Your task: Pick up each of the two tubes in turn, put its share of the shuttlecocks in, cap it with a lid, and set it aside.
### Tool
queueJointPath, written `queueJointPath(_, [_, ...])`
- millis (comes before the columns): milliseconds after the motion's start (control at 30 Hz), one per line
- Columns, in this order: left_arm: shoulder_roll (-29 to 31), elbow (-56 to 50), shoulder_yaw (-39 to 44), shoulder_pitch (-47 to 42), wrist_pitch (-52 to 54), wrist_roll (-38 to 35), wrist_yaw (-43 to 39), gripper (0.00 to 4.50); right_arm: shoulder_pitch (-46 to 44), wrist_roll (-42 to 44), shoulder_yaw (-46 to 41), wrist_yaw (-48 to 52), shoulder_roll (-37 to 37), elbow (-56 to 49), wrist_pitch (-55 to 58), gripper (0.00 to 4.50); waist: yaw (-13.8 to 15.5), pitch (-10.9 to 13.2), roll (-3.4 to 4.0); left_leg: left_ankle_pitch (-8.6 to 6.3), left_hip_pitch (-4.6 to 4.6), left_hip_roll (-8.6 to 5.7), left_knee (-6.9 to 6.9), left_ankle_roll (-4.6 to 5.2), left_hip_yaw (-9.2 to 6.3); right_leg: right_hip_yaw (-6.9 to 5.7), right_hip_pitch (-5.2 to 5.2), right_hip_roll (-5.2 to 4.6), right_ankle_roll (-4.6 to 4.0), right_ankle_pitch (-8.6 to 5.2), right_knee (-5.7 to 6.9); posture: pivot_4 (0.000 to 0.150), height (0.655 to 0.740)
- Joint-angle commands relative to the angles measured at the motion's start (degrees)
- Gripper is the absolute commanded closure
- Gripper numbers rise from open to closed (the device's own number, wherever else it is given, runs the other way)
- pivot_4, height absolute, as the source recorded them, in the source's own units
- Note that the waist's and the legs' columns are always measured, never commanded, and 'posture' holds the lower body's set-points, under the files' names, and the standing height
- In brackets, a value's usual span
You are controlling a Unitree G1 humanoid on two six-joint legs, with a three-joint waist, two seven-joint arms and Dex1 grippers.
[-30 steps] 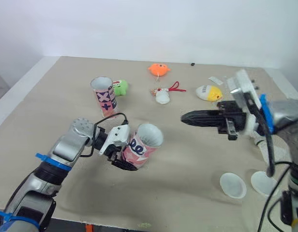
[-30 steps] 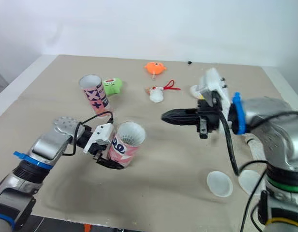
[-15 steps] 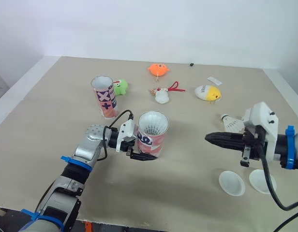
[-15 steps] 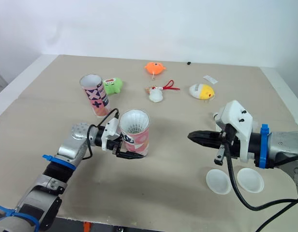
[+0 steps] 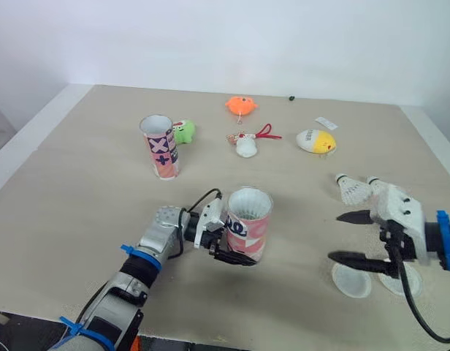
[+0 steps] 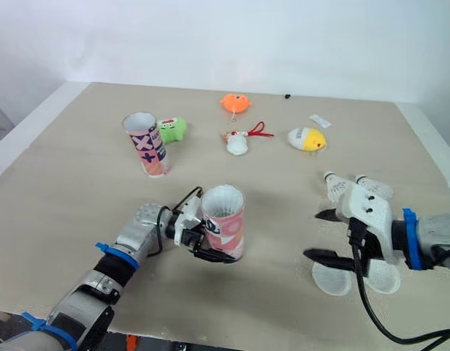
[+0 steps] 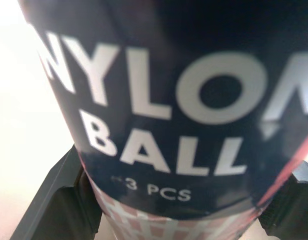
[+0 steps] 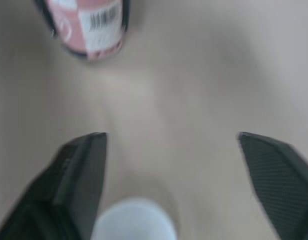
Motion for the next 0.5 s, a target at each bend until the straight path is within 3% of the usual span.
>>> queueJointPath(33, [-1.2,1.1,-2.3,0.5,-4.5,2.3,-0.6,1.07,3.5,-6.2,-1.9,4.7,-3.4,3.9,-7.4,0.13,0.0,0.0,0.01,0.00,0.01,-0.01,0.03,0.00,-0.02,-0.02,0.04,0.01,0.01,0.00,0.00,0.150,0.7400])
queueJointPath(233, [-2.7,9.6,-2.3,-1.7,-13.8,5.3,0.2,1.07,-3.1,-11.4,7.6,5.4,-7.3,13.3,-14.2,0.13,0.0,0.0,0.04,0.13,0.24,0.10,0.08,0.05,0.36,0.06,0.11,-0.01,-0.24,0.16,-0.18,0.150,0.7400])
queueJointPath(500, [-4.0,12.9,-1.3,-2.3,-17.4,5.6,2.6,1.07,-8.1,-14.2,16.9,7.6,-6.3,19.5,-19.1,0.13,0.1,-0.1,0.08,0.21,0.29,0.04,0.07,0.14,0.51,0.35,0.16,-0.11,-0.10,0.30,-0.21,0.150,0.7400])
